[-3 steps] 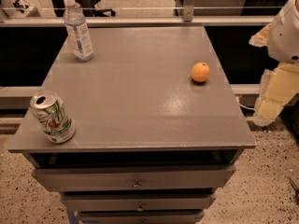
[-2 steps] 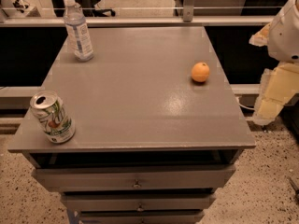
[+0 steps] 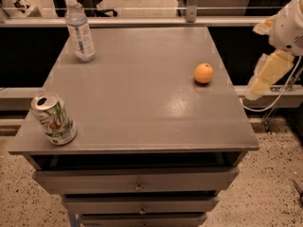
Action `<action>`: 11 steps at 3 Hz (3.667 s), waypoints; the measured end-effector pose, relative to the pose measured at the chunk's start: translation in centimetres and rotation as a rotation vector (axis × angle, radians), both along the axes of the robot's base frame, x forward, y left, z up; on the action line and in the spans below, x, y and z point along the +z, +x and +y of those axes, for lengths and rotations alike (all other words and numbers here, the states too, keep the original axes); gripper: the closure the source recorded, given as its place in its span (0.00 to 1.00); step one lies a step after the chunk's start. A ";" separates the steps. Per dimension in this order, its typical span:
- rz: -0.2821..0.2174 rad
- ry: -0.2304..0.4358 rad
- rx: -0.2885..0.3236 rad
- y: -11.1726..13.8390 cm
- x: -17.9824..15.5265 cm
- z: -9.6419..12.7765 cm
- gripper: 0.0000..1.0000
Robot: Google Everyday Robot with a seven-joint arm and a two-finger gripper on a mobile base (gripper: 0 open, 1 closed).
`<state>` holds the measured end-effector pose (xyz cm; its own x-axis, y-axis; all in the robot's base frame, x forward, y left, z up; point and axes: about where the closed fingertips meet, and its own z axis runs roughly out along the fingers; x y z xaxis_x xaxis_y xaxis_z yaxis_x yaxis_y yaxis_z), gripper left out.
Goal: Move orange near blue plastic bottle
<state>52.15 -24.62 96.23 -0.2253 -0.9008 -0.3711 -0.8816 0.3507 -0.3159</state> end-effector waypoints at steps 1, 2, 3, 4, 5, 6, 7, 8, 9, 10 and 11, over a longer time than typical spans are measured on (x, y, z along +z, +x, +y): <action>-0.048 0.107 -0.035 5.5 -2.0 -0.4 0.00; -0.050 0.226 -0.052 9.3 -4.4 0.9 0.00; -0.042 0.324 -0.067 11.7 -6.3 2.7 0.00; -0.026 0.405 -0.090 13.5 -8.6 4.2 0.00; -0.010 0.430 -0.098 14.0 -10.0 4.8 0.00; 0.002 0.448 -0.100 14.1 -11.2 5.3 0.17; 0.006 0.461 -0.099 14.1 -11.6 5.6 0.41; 0.003 0.494 -0.085 13.9 -10.6 6.0 0.63; -0.038 0.547 -0.024 13.1 -6.8 7.3 0.86; -0.107 0.600 0.068 12.0 -0.8 8.5 1.00; -0.107 0.601 0.068 12.0 -0.8 8.5 1.00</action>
Offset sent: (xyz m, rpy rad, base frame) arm 0.1396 0.0224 -0.0690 0.3780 -0.0567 -0.0767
